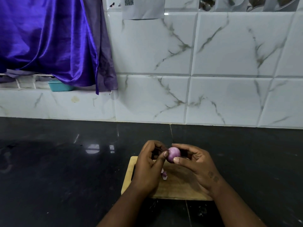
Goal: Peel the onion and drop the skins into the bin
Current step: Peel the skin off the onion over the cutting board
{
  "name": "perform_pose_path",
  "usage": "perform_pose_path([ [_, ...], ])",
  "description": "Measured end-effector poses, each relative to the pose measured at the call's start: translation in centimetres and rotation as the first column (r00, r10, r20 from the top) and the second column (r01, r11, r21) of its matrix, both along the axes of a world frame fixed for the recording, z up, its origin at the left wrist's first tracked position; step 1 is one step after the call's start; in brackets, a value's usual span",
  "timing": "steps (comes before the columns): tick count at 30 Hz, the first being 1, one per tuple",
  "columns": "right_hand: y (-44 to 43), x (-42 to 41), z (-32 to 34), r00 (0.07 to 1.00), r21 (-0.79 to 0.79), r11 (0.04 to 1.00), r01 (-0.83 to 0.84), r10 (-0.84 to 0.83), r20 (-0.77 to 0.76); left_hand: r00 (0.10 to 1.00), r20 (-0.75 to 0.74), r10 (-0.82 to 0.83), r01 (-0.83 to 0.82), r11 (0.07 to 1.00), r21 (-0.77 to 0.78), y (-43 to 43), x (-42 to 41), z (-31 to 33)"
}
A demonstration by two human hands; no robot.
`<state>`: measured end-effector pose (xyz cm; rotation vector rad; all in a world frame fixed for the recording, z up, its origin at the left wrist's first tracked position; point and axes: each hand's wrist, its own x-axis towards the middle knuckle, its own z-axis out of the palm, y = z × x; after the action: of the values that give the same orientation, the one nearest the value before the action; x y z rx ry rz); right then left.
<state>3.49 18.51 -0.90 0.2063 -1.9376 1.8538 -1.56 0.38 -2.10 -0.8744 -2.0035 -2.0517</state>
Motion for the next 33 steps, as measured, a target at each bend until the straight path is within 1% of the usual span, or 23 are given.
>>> perform_pose_path([
  [2, 0.05, 0.00, -0.04, 1.000, -0.034, 0.999, -0.016, 0.016, 0.005, 0.997, 0.062, -0.043, 0.040, 0.998, 0.042, -0.09, 0.17, 0.22],
  [5, 0.04, 0.08, 0.02, 1.000, -0.051, 0.998, -0.023, 0.024, 0.019, 0.999, 0.003, -0.037, 0.037, 0.999, -0.010, -0.14, 0.14, 0.42],
  [9, 0.25, 0.17, 0.27, 1.000, 0.041, 0.999, -0.001, 0.000, 0.022, 1.000, 0.015, -0.018, 0.019, 1.000, -0.023, -0.13, 0.09, 0.47],
  [15, 0.73, 0.05, 0.00, 1.000, 0.103, 0.995, -0.005, 0.004, 0.014, 0.997, 0.062, -0.040, 0.039, 0.999, 0.024, -0.12, -0.26, 0.29],
  [18, 0.68, -0.04, -0.07, 1.000, 0.089, 0.996, -0.015, 0.014, 0.017, 0.999, 0.041, -0.009, 0.010, 1.000, -0.009, 0.04, -0.17, 0.16],
  [20, 0.61, -0.18, -0.16, 1.000, 0.052, 0.999, -0.010, 0.009, 0.025, 1.000, 0.006, 0.014, -0.014, 0.999, -0.043, 0.08, 0.03, 0.30],
  [22, 0.44, -0.20, -0.04, 1.000, -0.019, 1.000, -0.011, 0.011, 0.025, 0.999, -0.036, 0.038, -0.041, 0.996, -0.077, 0.05, 0.22, 0.46],
  [25, 0.39, -0.01, 0.32, 0.997, -0.096, 0.993, -0.073, 0.073, -0.005, 0.997, -0.056, 0.060, -0.066, 0.993, -0.098, -0.01, 0.37, 0.57],
  [27, 0.29, 0.11, 0.50, 0.994, -0.220, 0.970, -0.101, 0.106, 0.011, 0.996, -0.056, 0.065, -0.071, 0.991, -0.118, -0.04, 0.28, 0.45],
  [29, 0.37, 0.04, 0.50, 0.995, -0.336, 0.939, -0.072, 0.092, 0.043, 0.997, -0.046, 0.070, -0.076, 0.985, -0.156, -0.05, 0.15, 0.32],
  [30, 0.43, -0.06, 0.49, 0.996, -0.359, 0.932, -0.043, 0.068, 0.058, 0.996, -0.045, 0.080, -0.086, 0.980, -0.180, -0.09, 0.11, 0.24],
  [33, 0.69, -0.20, 0.49, 0.997, -0.359, 0.933, 0.007, 0.020, 0.071, 0.991, -0.066, 0.115, -0.127, 0.968, -0.216, -0.07, 0.17, 0.18],
])
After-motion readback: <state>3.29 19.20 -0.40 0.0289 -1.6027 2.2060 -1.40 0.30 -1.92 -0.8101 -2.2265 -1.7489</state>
